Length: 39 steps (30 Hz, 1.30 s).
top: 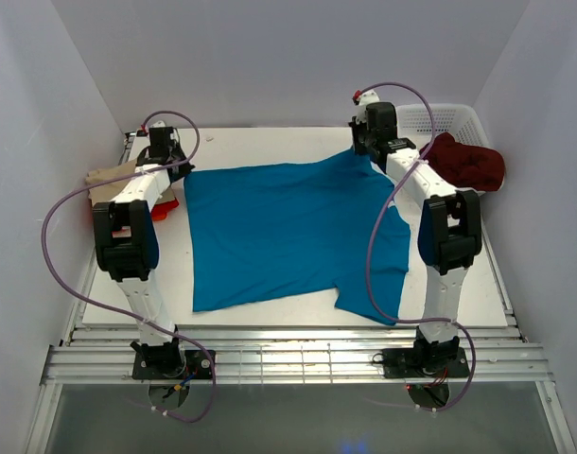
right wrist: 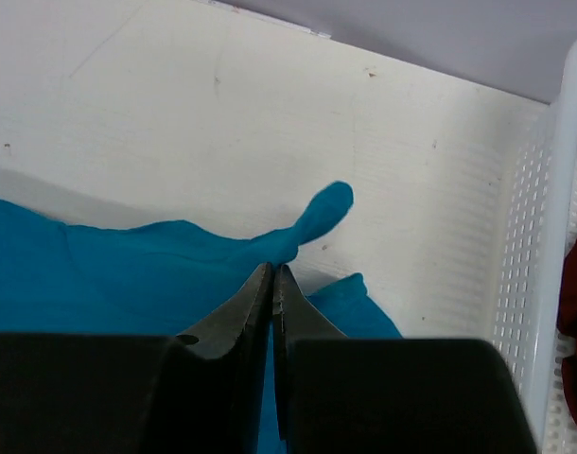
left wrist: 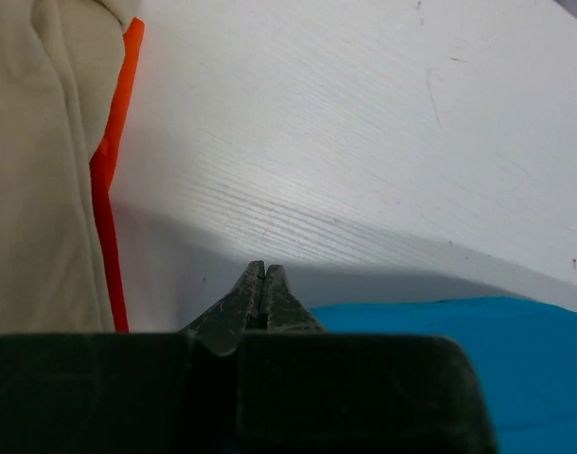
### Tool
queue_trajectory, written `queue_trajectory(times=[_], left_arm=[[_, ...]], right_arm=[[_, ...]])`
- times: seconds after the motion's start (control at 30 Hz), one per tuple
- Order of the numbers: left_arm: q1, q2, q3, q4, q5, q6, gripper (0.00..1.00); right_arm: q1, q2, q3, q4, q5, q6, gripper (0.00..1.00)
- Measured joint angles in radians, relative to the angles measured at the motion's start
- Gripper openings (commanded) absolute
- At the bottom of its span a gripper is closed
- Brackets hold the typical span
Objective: Fold and stack the t-shirts
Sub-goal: Fold the flattened tshirt in 1/3 of the way
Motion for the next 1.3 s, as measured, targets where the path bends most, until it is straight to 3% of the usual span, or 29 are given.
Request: queue_trajectory(times=[0.5, 0.77, 1.3], left_arm=[[-0.008, -0.173, -0.354, -0.002, 0.060, -0.031, 0.01], [-0.009, -0.278, -0.373, -0.034, 0.066, -0.025, 0.01], [-0.009, -0.354, -0.455, -0.120, 0.036, -0.006, 0.00]], right_arm=[[0.004, -0.198, -0.320, -0.152, 0.055, 0.026, 0.08], [0.010, -0.349, -0.346, -0.232, 0.101, 0.045, 0.08], [0.017, -0.356, -0.431, -0.375, 0.157, 0.087, 0.08]])
